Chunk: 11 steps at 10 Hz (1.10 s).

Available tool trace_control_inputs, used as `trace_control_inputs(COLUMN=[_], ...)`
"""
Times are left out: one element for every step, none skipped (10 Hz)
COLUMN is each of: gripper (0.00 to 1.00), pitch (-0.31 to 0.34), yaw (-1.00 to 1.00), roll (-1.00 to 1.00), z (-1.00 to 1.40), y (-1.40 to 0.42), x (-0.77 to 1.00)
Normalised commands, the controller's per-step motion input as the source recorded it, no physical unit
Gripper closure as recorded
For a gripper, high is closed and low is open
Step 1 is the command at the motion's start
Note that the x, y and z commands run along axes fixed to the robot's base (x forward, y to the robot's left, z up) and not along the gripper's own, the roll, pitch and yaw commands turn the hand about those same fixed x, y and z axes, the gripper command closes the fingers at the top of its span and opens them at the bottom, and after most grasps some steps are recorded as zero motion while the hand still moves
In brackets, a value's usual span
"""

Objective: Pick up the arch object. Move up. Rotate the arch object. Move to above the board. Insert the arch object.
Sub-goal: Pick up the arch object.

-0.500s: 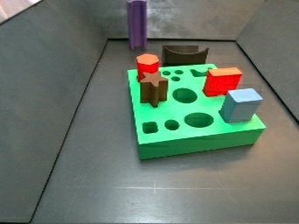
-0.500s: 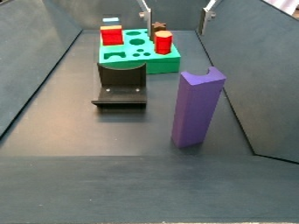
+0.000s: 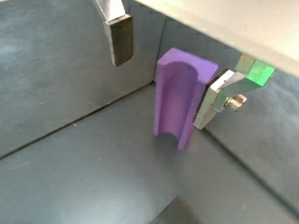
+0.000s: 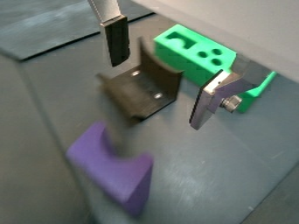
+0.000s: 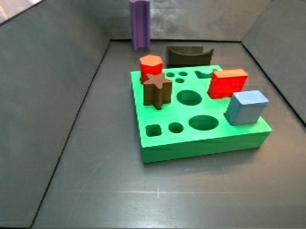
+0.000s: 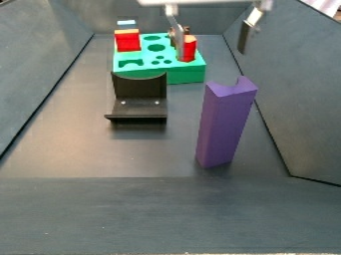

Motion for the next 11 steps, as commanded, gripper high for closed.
trace_control_inputs(gripper=[0.0,0.0,0.0,0.0,0.0,0.0,0.0,0.0,0.0,0.0,0.0], pitch=[-0.13,-0.097,-0.066,0.0,-0.039,-0.089,-0.07,0.0,0.0,-0.01,-0.02], yaw=[0.56,0.37,0.38,0.24,0.07,-0.07,-0.06,0.0,0.0,0.0,0.0], roll=[-0.05,-0.12,-0.13,-0.15,-0.13,-0.12,-0.11,-0.07,-0.12,-0.18,-0.26], z=[-0.21,-0.14,-0.05,-0.07,-0.12,-0.19,-0.47,-0.81,-0.82,-0.72,-0.46], y=[0.41,0.19,0.26,0.35,0.38,0.25,0.31,0.31,0.24,0.09,0.02], x=[-0.1,0.0,0.04,0.03,-0.09,-0.42,-0.34,0.0,0.11,0.12,0.09])
